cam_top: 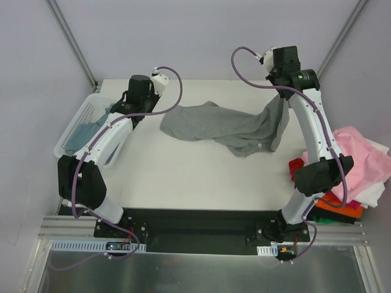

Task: Fold and stack the t-shirts
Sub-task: Flatten out the tshirt

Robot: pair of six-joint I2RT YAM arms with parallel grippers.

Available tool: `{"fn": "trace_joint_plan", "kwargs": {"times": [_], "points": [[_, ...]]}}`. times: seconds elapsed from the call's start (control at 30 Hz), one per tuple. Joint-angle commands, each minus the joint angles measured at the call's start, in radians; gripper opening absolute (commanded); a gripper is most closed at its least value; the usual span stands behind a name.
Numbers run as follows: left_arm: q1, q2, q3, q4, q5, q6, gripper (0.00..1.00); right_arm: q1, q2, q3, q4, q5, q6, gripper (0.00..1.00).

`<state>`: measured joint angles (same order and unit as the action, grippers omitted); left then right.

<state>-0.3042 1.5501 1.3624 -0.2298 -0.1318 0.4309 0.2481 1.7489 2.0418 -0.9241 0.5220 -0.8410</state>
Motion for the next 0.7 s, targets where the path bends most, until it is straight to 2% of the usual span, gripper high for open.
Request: {"fn": "trace_joint_plan", "kwargs": {"times": [0.0,0.17,0.2,0.3,0.33,0.37,0.43,0.5,0.67], "points": [[-0.021,0.005,-0.010,-0.003,0.029,-0.017,0.20,0.006,-0.080,-0.072,-0.005,-0.075,0.023,0.01],[-0.050,0.141,0.076,-0.006,0.034,-0.015,0.25,0.039,-0.137,-0.187,-0.007,-0.132,0.040,0.01],[-0.053,0.165,0.110,-0.009,0.038,-0.017,0.33,0.048,-0.155,-0.209,-0.007,-0.137,0.045,0.01],[-0.064,0.263,0.179,-0.019,0.067,-0.017,0.47,0.085,-0.192,-0.294,-0.007,-0.142,0.063,0.01],[-0.065,0.290,0.199,-0.022,0.078,-0.021,0.57,0.094,-0.201,-0.336,-0.009,-0.148,0.068,0.01],[-0.067,0.341,0.217,-0.029,0.084,-0.026,0.62,0.115,-0.212,-0.351,-0.013,-0.166,0.074,0.01],[-0.072,0.390,0.273,-0.057,0.101,-0.035,0.83,0.138,-0.241,-0.388,-0.027,-0.181,0.079,0.01],[-0.081,0.452,0.315,-0.075,0.119,-0.038,0.97,0.177,-0.279,-0.440,-0.032,-0.191,0.085,0.01],[-0.096,0.530,0.340,-0.100,0.156,-0.055,0.99,0.218,-0.336,-0.499,-0.041,-0.195,0.097,0.01]]}}
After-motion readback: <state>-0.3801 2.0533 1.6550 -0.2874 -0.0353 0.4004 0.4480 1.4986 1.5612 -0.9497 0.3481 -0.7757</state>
